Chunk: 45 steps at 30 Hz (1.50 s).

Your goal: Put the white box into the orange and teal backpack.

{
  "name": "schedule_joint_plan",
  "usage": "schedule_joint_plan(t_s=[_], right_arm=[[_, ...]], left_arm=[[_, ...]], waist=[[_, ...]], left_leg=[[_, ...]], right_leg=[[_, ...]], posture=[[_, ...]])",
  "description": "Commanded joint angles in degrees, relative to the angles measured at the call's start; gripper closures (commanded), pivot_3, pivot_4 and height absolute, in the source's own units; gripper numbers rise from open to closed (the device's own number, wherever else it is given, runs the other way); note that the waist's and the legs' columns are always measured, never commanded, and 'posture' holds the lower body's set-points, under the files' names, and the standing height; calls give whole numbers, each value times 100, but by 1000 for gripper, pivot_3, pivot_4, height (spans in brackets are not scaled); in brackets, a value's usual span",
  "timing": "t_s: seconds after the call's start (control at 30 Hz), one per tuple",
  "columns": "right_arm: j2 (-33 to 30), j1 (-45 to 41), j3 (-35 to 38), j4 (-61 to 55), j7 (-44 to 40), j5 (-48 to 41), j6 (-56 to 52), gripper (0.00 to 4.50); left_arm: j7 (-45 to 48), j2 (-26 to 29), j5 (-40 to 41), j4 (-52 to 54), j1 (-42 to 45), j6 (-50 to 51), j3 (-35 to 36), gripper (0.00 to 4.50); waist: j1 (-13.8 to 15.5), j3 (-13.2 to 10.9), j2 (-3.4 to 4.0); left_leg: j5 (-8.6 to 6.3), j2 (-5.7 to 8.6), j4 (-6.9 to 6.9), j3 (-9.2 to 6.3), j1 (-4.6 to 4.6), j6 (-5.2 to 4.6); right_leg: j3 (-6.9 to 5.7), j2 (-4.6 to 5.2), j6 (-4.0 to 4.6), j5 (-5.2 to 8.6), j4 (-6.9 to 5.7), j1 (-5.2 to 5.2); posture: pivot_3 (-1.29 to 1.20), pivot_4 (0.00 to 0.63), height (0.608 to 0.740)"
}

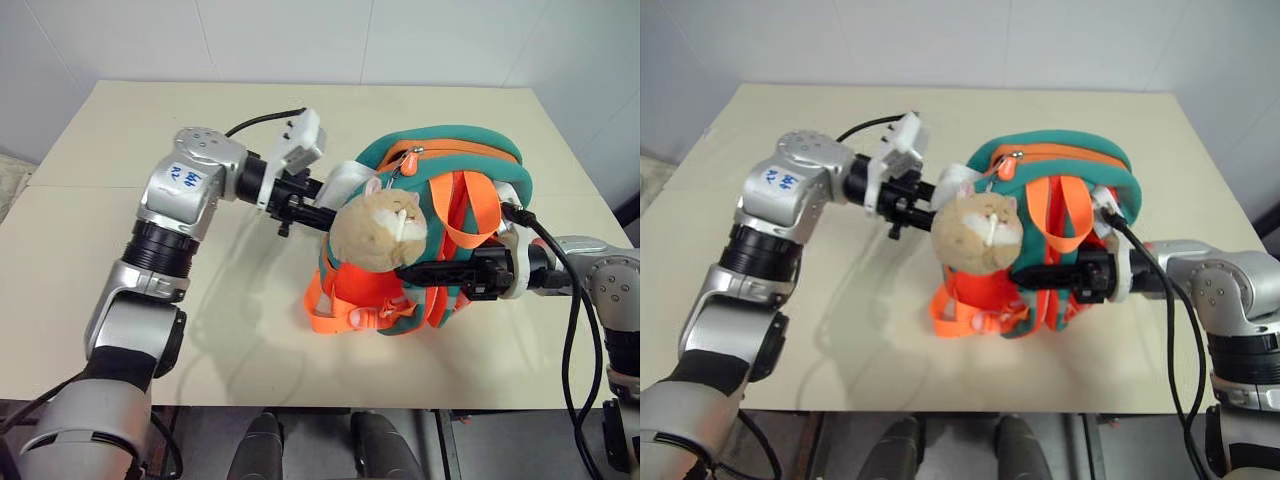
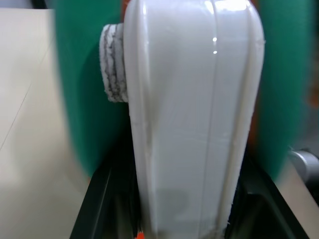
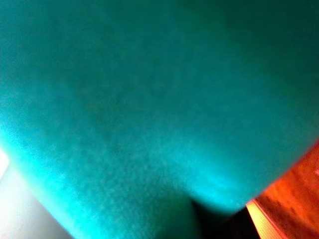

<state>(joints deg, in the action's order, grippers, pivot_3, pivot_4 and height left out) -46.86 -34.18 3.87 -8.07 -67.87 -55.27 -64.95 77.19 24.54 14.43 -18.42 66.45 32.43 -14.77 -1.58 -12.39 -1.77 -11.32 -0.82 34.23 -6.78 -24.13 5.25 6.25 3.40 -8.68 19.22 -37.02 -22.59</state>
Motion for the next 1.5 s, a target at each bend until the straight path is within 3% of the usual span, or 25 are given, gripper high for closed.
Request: schedule_joint_plan(t_s=[0.03, 0.3, 0.37, 0.67, 0.93, 1.07, 1.27, 1.5], right_arm=[[47, 13, 26, -137, 139, 57, 114, 4488], [76, 41, 53, -156, 161, 55, 102, 4488], [60, 61, 62, -157, 152, 59, 108, 4500], [44, 72, 58, -185, 172, 24, 131, 4500], [39, 91, 41, -175, 198, 20, 163, 4500], [48, 104, 25, -171, 207, 22, 176, 4500], [52, 76, -17, -121, 193, 60, 199, 4500], [77, 50, -37, -89, 169, 81, 193, 4500]], left_arm=[[40, -525, 142, 523, 171, -59, -278, 3020], [-105, -723, 142, 650, 36, -77, -225, 3020], [-110, -646, 123, 664, -3, -78, -191, 2305], [186, -52, 259, 697, -158, -278, 234, 21], [721, 973, 568, 558, -351, -446, 790, 21], [946, 1260, 1379, 1062, -418, 387, 1240, 21], [682, 1316, 2617, 1969, -600, 1662, 1746, 21], [139, 1208, 3119, 2742, -875, 2102, 1688, 21]], waist=[[1, 0, 0], [7, 0, 0], [5, 0, 0], [-62, -1, 2], [-109, -1, 3], [-112, -1, 3], [-135, -1, 3], [-146, -1, 3]], left_leg=[[0, 1, 0, 0, 0, 0], [0, 2, 2, -1, -1, 0], [0, 3, 2, 0, -1, 0], [0, -1, -1, -1, 2, 0], [0, -1, -4, -1, 1, 0], [0, -1, -4, -3, 0, 0], [0, -2, -4, -4, 1, 0], [1, -2, 2, -5, 4, 0]], right_leg=[[0, 0, 0, 0, 0, 0], [0, 1, -1, -1, 1, 1], [1, 2, -2, -1, 3, 2], [1, -2, -2, -1, -1, -1], [1, 0, -1, -1, 1, -1], [0, 0, -1, -1, 0, 0], [0, 0, -1, -1, -1, 0], [0, -1, -1, -1, -10, 1]], posture=[[0, 150, 740], [0, 150, 740], [0, 150, 740], [0, 150, 740], [0, 150, 740], [0, 150, 740], [0, 150, 740], [0, 150, 740]])
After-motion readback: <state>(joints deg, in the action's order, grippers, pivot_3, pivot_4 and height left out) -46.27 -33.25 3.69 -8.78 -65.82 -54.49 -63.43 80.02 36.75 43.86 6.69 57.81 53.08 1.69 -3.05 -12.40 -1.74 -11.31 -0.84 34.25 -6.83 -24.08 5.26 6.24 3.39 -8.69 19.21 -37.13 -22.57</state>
